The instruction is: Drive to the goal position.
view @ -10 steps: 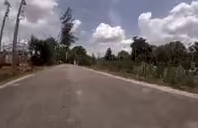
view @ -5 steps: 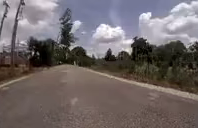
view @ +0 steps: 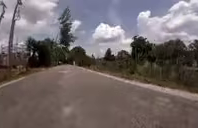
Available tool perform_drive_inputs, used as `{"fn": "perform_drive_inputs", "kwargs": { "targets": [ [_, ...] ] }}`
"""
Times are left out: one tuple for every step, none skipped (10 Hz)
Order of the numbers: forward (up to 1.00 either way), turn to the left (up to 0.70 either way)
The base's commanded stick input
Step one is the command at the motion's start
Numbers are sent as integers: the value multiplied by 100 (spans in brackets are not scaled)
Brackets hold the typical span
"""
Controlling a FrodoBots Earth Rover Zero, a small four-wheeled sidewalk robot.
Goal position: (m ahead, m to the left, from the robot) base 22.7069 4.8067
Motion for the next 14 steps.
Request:
{"fn": "perform_drive_inputs", "kwargs": {
  "targets": [
    [70,0],
    [70,0],
    [70,0],
    [70,0],
    [70,0],
    [70,0],
    [70,0],
    [70,0],
    [70,0],
    [70,0],
    [70,0],
    [70,0],
    [70,1],
    [70,13]
  ]
}}
